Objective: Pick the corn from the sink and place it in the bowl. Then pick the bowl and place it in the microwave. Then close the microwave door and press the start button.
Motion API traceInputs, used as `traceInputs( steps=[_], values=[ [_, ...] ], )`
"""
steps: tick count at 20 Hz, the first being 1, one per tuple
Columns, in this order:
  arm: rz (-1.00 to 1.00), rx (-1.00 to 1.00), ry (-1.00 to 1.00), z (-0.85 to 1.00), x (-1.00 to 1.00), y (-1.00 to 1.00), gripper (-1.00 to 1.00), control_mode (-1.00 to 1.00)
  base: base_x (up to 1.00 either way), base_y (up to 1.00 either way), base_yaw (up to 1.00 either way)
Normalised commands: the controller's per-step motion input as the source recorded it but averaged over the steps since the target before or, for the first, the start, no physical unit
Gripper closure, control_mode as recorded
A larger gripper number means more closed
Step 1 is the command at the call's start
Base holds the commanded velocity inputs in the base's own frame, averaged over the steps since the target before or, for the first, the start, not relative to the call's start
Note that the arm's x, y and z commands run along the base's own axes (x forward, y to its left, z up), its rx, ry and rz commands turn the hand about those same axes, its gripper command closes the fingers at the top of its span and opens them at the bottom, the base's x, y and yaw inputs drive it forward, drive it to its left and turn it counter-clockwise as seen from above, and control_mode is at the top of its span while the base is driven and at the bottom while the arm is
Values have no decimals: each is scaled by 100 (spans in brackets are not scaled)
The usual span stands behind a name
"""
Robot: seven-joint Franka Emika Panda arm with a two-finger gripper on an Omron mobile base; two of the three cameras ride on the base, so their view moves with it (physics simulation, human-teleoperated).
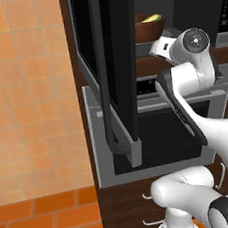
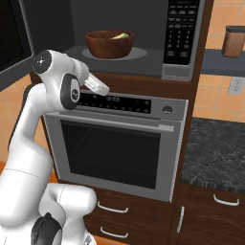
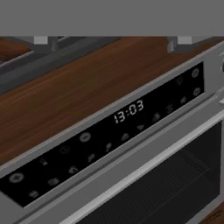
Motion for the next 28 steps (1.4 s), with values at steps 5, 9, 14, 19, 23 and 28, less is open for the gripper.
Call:
traceInputs(
  steps=[5, 9, 14, 19, 23, 28],
  values=[
    [-2, -31, -3, -30, -3, 8, -100, -100, 0, 0, 0],
    [-1, -29, -19, -16, -13, 4, -100, -100, 0, 0, 0],
    [-6, -33, -21, -11, -27, 15, -100, -100, 0, 0, 0],
    [-12, -31, -21, -6, -34, 24, -100, -100, 0, 0, 0],
    [-17, -22, -14, 0, -56, 49, -100, -100, 0, 0, 0],
    [-15, -18, -3, 0, -61, 75, -100, -100, 0, 0, 0]
  ],
)
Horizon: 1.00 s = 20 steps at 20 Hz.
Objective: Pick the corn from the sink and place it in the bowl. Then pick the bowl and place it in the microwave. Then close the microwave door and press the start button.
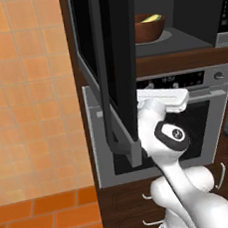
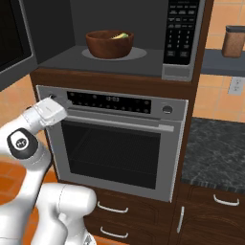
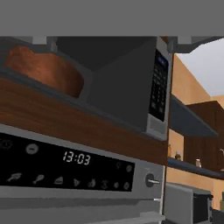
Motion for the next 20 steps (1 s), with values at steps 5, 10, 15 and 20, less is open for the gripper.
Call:
traceInputs(
  steps=[5, 10, 15, 20],
  values=[
    [-8, -13, -2, 0, -63, 98, -100, -100, 0, 0, 0],
    [-1, -8, -18, -54, -15, 87, -100, -100, 0, 0, 0],
    [0, -1, -29, -40, 0, 95, -100, -100, 0, 0, 0],
    [0, 0, -22, 15, -8, 93, -100, -100, 0, 0, 0]
  ],
)
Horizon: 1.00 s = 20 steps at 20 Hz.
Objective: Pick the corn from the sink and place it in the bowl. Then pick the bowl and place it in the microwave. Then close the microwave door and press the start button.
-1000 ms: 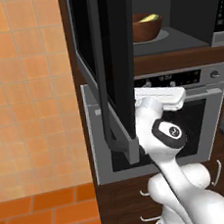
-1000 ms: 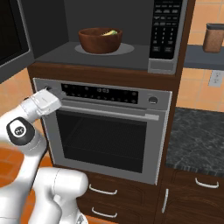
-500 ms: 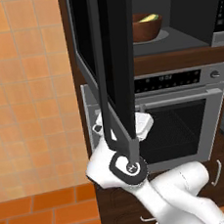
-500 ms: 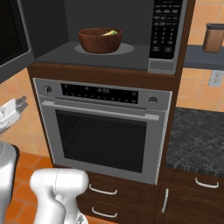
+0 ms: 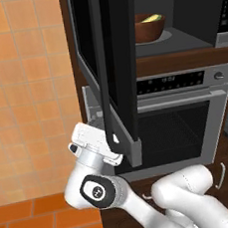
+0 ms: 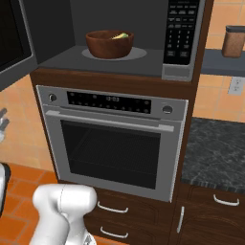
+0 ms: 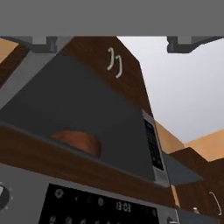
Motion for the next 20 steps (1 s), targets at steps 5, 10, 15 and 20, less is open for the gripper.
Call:
traceInputs(
  steps=[5, 10, 15, 20],
  values=[
    [0, 0, -25, 43, -18, 45, -100, -100, 0, 0, 0],
    [0, 5, -22, 32, -25, 1, -100, -100, 0, 0, 0],
    [0, 10, -20, 31, -35, -36, -100, -100, 0, 0, 0],
    [0, 14, -15, 45, -31, -49, -100, -100, 0, 0, 0]
  ],
)
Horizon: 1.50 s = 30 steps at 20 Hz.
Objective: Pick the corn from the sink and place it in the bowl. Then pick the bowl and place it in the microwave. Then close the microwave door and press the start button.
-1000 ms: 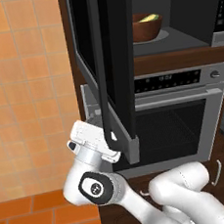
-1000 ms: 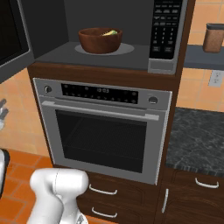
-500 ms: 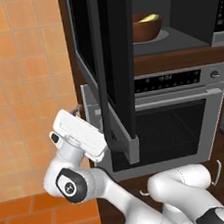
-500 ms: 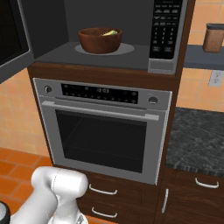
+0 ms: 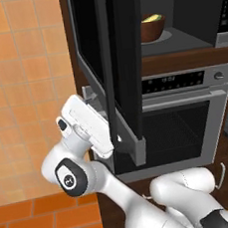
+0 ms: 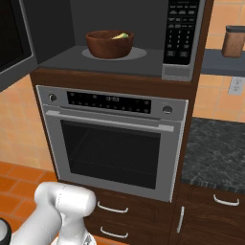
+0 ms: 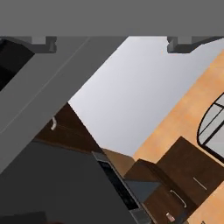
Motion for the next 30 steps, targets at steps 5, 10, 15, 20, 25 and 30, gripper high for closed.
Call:
traceInputs(
  steps=[5, 10, 15, 20, 25, 30],
  values=[
    [1, 15, -12, 39, -32, -64, -100, -100, 0, 0, 0],
    [11, 19, -10, 21, -22, -91, -100, -100, 0, 0, 0],
    [17, 17, -1, 25, -1, -93, -100, -100, 0, 0, 0],
    [17, 15, 0, 39, 16, -82, -100, -100, 0, 0, 0],
    [15, 11, 4, 57, 42, -66, -100, -100, 0, 0, 0],
    [16, 7, 6, 57, 64, -51, -100, -100, 0, 0, 0]
  ],
)
